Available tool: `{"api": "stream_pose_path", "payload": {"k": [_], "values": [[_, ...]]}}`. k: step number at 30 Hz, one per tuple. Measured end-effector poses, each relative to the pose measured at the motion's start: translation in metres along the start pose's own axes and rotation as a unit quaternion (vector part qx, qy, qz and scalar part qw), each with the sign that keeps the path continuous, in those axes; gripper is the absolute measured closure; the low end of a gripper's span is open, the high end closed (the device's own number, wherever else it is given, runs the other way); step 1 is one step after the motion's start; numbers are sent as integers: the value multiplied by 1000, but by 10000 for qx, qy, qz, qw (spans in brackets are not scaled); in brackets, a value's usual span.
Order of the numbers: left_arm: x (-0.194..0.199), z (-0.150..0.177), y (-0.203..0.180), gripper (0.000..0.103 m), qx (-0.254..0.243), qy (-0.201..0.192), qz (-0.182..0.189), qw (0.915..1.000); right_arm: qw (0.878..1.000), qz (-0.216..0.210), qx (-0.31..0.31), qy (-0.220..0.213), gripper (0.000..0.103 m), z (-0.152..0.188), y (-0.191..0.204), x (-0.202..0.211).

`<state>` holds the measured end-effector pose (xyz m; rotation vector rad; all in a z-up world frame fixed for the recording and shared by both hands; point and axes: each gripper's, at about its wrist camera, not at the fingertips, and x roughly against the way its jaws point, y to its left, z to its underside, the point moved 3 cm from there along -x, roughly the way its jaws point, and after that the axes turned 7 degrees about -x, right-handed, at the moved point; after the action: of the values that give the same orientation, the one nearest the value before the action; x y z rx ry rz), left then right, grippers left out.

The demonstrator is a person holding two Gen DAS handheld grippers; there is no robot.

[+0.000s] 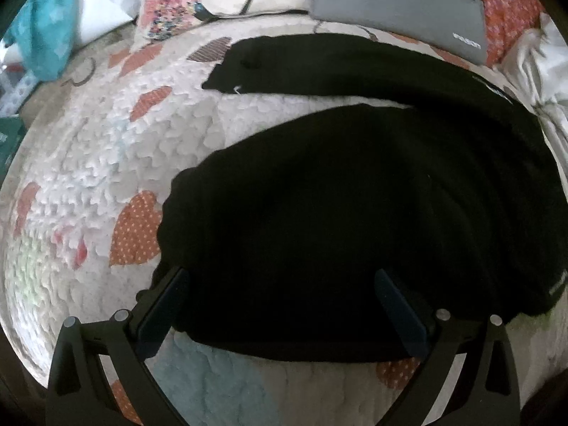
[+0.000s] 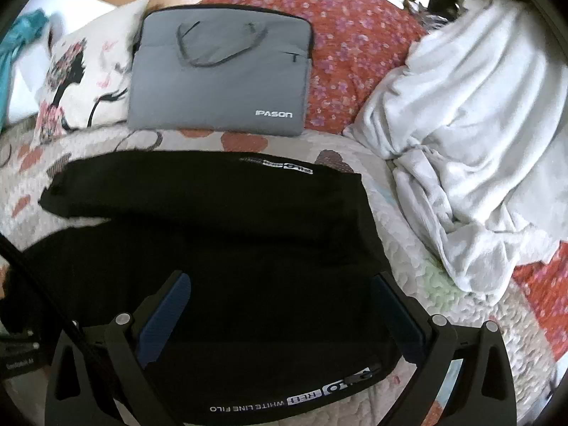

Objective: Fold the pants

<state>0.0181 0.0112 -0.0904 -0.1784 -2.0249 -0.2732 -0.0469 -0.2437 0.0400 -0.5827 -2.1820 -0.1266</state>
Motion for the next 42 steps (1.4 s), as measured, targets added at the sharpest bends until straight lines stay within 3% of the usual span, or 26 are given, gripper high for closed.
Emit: {"api": "stream_pose_path", "payload": {"k": [3,5,8,12,15,20,25,33,35,40,42], "values": [[3,-2,-1,2,-78,61,178,9998,9997,-42,-256,-45,0,-2,-7,1],[11,-3,1,14,-26,97,313,9995,9992,-84,-387,-84,0,-3,-12,0],[34,-9,13,19,206,-189,679,9973,9988,-80,-458,-159,0,-2,-19,-5],[51,-37,42,19,567,-488,645,9951,9991,-25,-410,-85,0,-4,-25,-17],[49,-71,67,19,702,-573,475,9948,9982,-240,-501,215,1,-10,-32,-28],[16,-131,96,19,862,-585,813,9912,9966,-659,-189,466,1,-34,-37,-46],[-41,-176,104,25,907,-338,1142,9887,9850,-1296,-253,1113,1,-86,-50,-98],[-112,-226,97,25,586,-144,1286,9899,9767,-1183,16,1788,9,-134,-53,-206],[-121,-232,92,23,418,-222,1260,9909,9732,-1198,232,1952,11,-138,-43,-231],[-130,-243,75,1,-63,-383,1380,9897,9702,-1141,469,2084,11,-145,-30,-269],[-134,-244,71,1,-189,-442,1349,9897,9672,-1269,494,2146,10,-147,-27,-277]]}}
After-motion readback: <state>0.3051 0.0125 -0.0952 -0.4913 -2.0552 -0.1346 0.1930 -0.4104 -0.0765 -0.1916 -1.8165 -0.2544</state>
